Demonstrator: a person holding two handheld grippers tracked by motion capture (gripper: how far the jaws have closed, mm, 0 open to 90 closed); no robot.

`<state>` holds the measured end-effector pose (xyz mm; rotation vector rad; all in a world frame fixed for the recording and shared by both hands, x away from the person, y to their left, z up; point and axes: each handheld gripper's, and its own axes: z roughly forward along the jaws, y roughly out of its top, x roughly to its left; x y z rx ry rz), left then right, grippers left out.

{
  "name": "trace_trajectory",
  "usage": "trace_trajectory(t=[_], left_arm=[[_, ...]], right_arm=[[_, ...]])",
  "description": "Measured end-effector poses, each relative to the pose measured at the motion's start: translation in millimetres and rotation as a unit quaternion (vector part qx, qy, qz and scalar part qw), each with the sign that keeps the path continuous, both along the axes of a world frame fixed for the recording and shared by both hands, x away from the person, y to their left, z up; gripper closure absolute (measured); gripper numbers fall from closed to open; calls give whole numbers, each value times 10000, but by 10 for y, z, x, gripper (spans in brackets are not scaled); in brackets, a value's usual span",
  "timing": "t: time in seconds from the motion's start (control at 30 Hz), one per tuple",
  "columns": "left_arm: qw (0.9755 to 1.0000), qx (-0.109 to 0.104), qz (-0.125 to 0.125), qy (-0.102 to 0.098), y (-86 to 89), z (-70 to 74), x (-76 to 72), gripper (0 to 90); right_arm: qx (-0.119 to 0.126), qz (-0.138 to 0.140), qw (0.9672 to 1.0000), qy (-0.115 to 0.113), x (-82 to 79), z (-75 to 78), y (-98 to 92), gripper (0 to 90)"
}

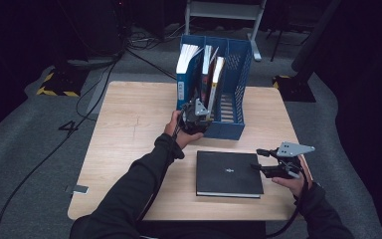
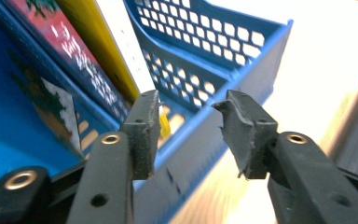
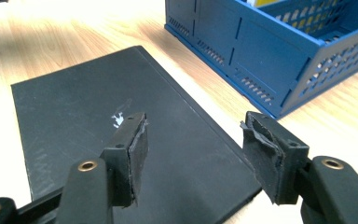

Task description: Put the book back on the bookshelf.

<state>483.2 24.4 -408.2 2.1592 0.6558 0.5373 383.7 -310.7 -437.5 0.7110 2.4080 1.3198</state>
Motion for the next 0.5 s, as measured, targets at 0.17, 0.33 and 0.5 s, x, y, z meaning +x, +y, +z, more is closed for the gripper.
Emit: trace_trajectory(t=[0.17, 0.33, 0.5], left_arm=[[9994, 157, -320, 52, 177, -77, -179, 517], [9973, 279, -659, 144, 472, -193, -432, 478], [9933, 513, -953, 412, 709, -357, -650, 409]], right_arm=[[-47, -86, 9999, 83, -14, -24, -44, 395], [-94, -353, 9990, 272, -26, -59, -112, 353], [-326, -453, 9972, 504, -56, -118, -116, 328]])
